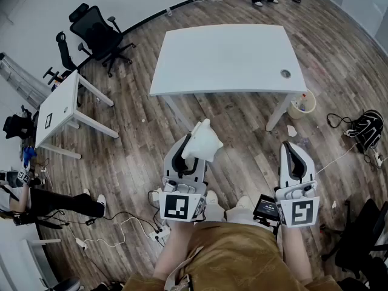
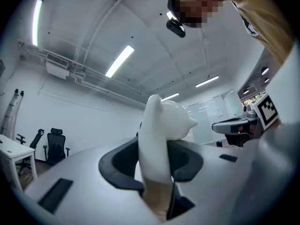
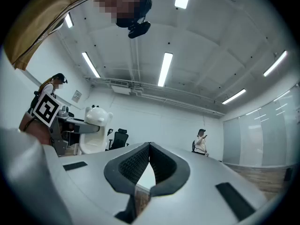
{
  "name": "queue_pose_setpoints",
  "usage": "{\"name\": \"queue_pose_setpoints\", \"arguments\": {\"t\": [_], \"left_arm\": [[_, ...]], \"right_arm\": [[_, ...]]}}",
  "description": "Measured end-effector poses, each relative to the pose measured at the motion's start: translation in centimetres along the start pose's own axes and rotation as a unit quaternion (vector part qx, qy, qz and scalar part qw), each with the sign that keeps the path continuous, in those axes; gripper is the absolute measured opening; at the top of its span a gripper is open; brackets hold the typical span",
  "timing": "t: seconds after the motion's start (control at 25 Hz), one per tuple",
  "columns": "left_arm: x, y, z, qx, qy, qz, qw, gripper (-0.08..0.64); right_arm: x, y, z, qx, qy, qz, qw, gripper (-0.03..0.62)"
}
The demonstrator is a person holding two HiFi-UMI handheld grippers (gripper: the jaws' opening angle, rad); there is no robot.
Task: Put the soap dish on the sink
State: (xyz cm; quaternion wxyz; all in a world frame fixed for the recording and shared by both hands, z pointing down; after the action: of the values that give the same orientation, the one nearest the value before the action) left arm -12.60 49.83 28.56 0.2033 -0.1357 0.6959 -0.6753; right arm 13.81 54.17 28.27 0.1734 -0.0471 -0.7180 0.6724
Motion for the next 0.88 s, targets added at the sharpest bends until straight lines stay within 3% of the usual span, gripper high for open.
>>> {"name": "queue_pose_setpoints", "arguments": {"t": [0.48,0.88], "left_arm": [[-0.1,0.2,0.5,-0.004,-0.008,-0.007,0.9999,0.138],[4.4,-2.2,7.8,0.0,-0.016,-0.025,0.9996,0.138]], "right_arm": [[-0.4,-0.8,-0.6,0.01,-0.014,0.009,1.0,0.006],[-1.4,-1.9,6.1,0.025,-0.026,0.002,0.999,0.006]]}}
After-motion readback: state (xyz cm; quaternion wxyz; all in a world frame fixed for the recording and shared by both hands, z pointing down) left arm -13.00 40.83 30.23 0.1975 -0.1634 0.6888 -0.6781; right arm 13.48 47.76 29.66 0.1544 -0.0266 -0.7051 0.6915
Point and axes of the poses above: the fingertips, and each gripper's own axes: z forward along the fingers, x to its left, y out of its top, the point moved 8 cm from there along -z, backward along the fingers, and after that the axes turned 6 degrees about x, right-handed, at the moved point
